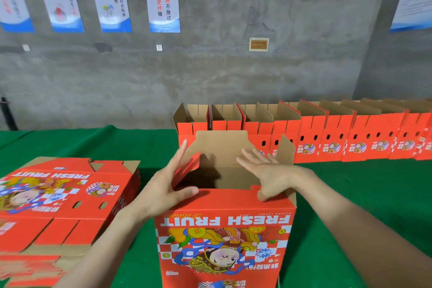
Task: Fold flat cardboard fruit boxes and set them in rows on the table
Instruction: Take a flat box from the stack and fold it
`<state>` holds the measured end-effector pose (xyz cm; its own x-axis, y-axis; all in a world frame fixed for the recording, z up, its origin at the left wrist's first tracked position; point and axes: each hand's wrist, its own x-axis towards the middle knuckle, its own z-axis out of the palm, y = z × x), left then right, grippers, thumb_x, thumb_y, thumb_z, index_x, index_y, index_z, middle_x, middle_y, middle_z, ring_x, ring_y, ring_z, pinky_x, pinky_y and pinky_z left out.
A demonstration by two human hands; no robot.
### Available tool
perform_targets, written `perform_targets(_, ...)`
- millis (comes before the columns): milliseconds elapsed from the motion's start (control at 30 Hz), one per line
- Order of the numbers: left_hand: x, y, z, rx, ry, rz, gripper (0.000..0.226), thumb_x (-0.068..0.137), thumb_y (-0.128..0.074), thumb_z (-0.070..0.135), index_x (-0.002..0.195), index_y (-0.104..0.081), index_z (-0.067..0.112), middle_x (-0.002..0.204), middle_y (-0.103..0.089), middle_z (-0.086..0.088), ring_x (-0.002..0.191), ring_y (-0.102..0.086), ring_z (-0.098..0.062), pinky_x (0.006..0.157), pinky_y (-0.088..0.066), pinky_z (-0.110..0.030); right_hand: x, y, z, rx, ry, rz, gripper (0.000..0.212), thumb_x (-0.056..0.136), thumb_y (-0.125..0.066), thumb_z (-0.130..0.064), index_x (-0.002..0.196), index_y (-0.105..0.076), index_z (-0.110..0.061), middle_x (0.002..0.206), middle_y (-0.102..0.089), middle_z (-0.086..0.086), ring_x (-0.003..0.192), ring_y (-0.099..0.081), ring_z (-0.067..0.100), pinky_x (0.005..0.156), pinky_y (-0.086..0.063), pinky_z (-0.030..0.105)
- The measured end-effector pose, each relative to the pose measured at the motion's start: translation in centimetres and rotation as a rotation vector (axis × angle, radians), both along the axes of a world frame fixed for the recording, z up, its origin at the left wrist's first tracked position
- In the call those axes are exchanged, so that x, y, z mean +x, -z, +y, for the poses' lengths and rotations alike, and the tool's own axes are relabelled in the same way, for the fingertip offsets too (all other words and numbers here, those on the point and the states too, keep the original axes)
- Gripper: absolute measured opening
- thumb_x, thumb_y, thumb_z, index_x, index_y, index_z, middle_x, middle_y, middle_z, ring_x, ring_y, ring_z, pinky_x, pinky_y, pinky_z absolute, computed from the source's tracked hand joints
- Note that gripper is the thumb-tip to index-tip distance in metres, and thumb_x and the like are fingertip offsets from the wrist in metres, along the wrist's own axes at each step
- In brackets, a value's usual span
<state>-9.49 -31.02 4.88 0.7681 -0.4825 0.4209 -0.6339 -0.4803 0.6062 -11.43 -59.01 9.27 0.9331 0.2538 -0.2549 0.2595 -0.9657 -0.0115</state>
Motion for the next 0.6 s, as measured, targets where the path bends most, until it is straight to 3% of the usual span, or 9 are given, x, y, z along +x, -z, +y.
perform_targets(67, 0.2, 0.2, -0.1, -0.042, -0.002, 0.091, 0.07, 0.09, -0.056, 0.041, 0.142, -0.012, 0.056, 0.128, -0.056, 0.025, 0.122, -0.046, 0.01, 0.102, -0.03, -0.007, 0.1, 0.2, -0.2, 0.018, 0.001, 0.002, 0.108, 0.078, -0.064, -0.018, 0.15, 0.015, -0.032, 0.153, 0.032, -0.01, 0.139, 0.03, 0.009, 0.11, 0.017, 0.031)
perform_targets(133, 1.0, 0.3, -0.2, -0.006, -0.098, 0.087, 0.047, 0.097, -0.049, 0.031, 0.139, -0.034, 0.045, 0.12, -0.063, 0.01, 0.12, -0.054, -0.008, 0.096, -0.035, -0.014, 0.2, 0.4, -0.4, 0.04, -0.004, -0.016, 0.106, 0.078, -0.064, -0.019, 0.151, 0.013, -0.032, 0.153, 0.03, -0.011, 0.139, 0.03, 0.008, 0.109, 0.018, 0.031)
perform_targets(200, 2.0, 0.2, -0.4, 0.21, -0.202, 0.029, 0.054, 0.092, -0.058, 0.016, 0.14, -0.041, 0.031, 0.124, -0.05, -0.002, 0.124, -0.044, -0.024, 0.098, -0.031, -0.02, 0.1, 0.8, -0.5, 0.039, -0.02, -0.063, 0.106, 0.078, -0.063, -0.022, 0.151, 0.012, -0.033, 0.155, 0.028, -0.011, 0.14, 0.029, 0.007, 0.111, 0.02, 0.033)
perform_targets(267, 2.8, -0.3, -0.7, 0.428, -0.274, 0.059, 0.072, 0.083, -0.064, 0.017, 0.144, -0.033, 0.039, 0.142, -0.023, -0.006, 0.136, -0.018, -0.029, 0.113, -0.02, -0.036, -0.2, 1.3, -0.8, 0.006, -0.05, -0.169, 0.105, 0.076, -0.063, -0.026, 0.151, 0.01, -0.033, 0.156, 0.026, -0.009, 0.14, 0.03, 0.008, 0.111, 0.024, 0.037)
perform_targets(333, 3.4, -0.9, -0.9, 0.452, -0.251, 0.152, 0.081, 0.078, -0.065, 0.017, 0.143, -0.027, 0.048, 0.155, 0.0, 0.0, 0.143, -0.001, -0.027, 0.116, -0.012, -0.046, -0.7, 1.8, -1.2, -0.015, -0.069, -0.345, 0.104, 0.074, -0.064, -0.032, 0.151, 0.006, -0.035, 0.155, 0.028, -0.008, 0.137, 0.036, 0.012, 0.108, 0.029, 0.042)
perform_targets(467, 4.1, -0.9, -1.1, 0.284, -0.152, 0.275, 0.081, 0.078, -0.063, 0.008, 0.142, -0.031, 0.045, 0.15, -0.012, 0.001, 0.134, -0.028, -0.026, 0.109, -0.035, -0.036, -1.5, 2.4, -2.5, -0.01, 0.028, -0.752, 0.11, 0.071, -0.075, -0.032, 0.151, 0.001, -0.037, 0.15, 0.039, 0.001, 0.135, 0.042, 0.023, 0.107, 0.031, 0.044)
perform_targets(533, 4.3, -0.8, -0.9, 0.271, -0.147, 0.236, 0.08, 0.076, -0.066, 0.008, 0.143, -0.034, 0.04, 0.146, -0.014, 0.005, 0.126, -0.037, -0.023, 0.101, -0.041, -0.03, -1.7, 2.7, -3.3, 0.223, 0.154, -0.906, 0.108, 0.075, -0.075, -0.015, 0.152, -0.002, -0.035, 0.152, 0.035, -0.002, 0.14, 0.033, 0.021, 0.113, 0.021, 0.037)
perform_targets(600, 4.4, -0.7, -0.9, 0.245, -0.126, 0.202, 0.082, 0.074, -0.067, 0.005, 0.144, -0.035, 0.033, 0.144, -0.012, 0.009, 0.118, -0.041, -0.017, 0.091, -0.043, -0.022, -1.7, 3.0, -3.9, 0.674, 0.279, -0.889, 0.101, 0.081, -0.068, 0.0, 0.152, -0.003, -0.033, 0.155, 0.013, -0.014, 0.144, 0.011, 0.007, 0.115, -0.004, 0.024)
